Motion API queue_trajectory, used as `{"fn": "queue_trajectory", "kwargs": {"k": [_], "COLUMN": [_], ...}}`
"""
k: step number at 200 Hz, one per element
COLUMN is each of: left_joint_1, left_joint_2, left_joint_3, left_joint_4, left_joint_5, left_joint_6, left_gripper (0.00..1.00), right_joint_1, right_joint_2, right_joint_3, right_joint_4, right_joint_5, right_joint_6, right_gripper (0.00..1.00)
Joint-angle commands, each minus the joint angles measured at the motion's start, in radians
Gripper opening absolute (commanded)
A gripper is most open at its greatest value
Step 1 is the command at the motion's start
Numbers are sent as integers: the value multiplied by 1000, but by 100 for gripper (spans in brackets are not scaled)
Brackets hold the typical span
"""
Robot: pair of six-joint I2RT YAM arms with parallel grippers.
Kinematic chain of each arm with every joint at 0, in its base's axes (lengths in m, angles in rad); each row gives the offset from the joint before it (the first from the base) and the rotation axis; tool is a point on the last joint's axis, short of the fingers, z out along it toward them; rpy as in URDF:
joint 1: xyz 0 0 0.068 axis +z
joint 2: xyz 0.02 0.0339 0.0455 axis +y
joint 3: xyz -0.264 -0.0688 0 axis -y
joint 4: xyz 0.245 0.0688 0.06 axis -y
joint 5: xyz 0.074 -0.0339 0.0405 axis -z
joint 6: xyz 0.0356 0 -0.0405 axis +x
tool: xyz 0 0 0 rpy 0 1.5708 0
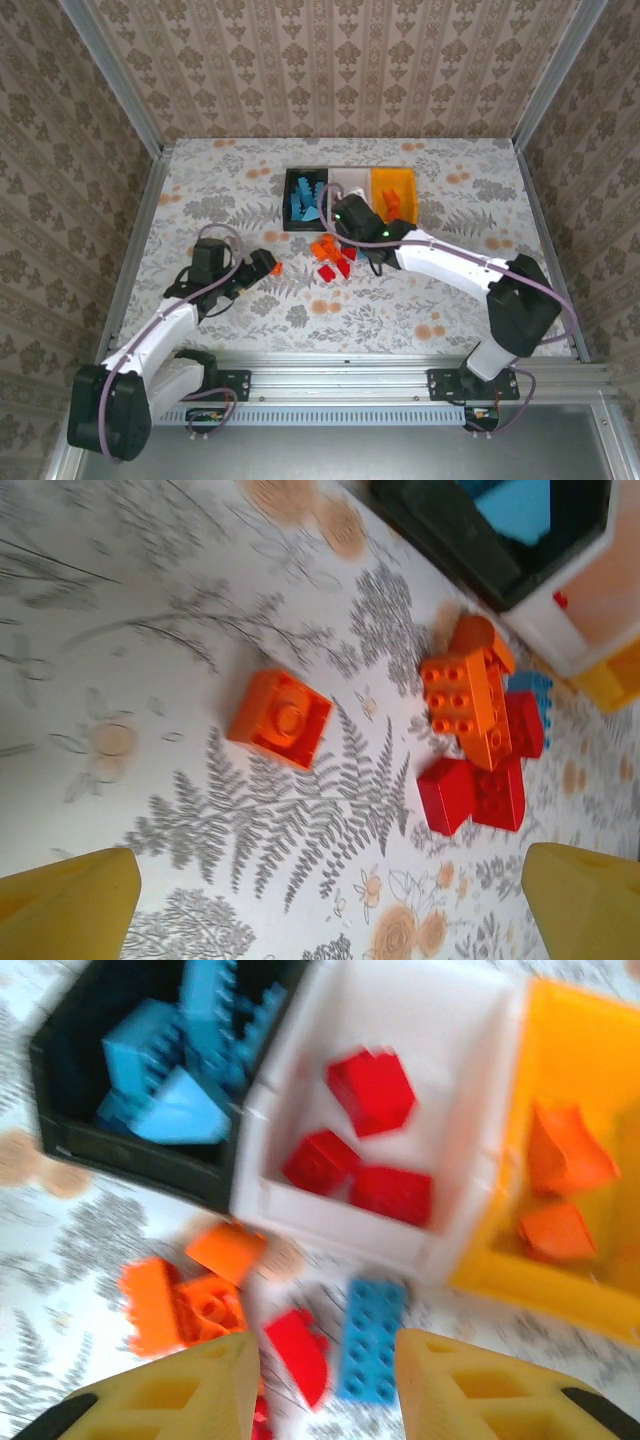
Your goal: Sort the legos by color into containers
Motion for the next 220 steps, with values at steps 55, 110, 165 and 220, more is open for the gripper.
{"fn": "queue_trajectory", "kwargs": {"k": [55,110,165,220], "left_joint_1": [-121,-124,-125,-124], "left_joint_2": [159,141,173,168], "left_joint_3": [110,105,123,122], "left_joint_4": [75,38,45,35], "left_joint_5": [-56,-83,-75,-77], "left_joint_6": [46,56,60,65], "left_gripper": [100,100,100,100], "right_joint_1": [-91,-88,-85,-89], "right_joint_2": [107,224,260,252], "right_joint_3": [-124,-57,-57,-48], "right_joint_4": [69,97,112,150], "right_joint_5": [-36,-85,-119,-179], "right_joint_6": [78,64,76,114], "right_gripper": [51,52,60,65]}}
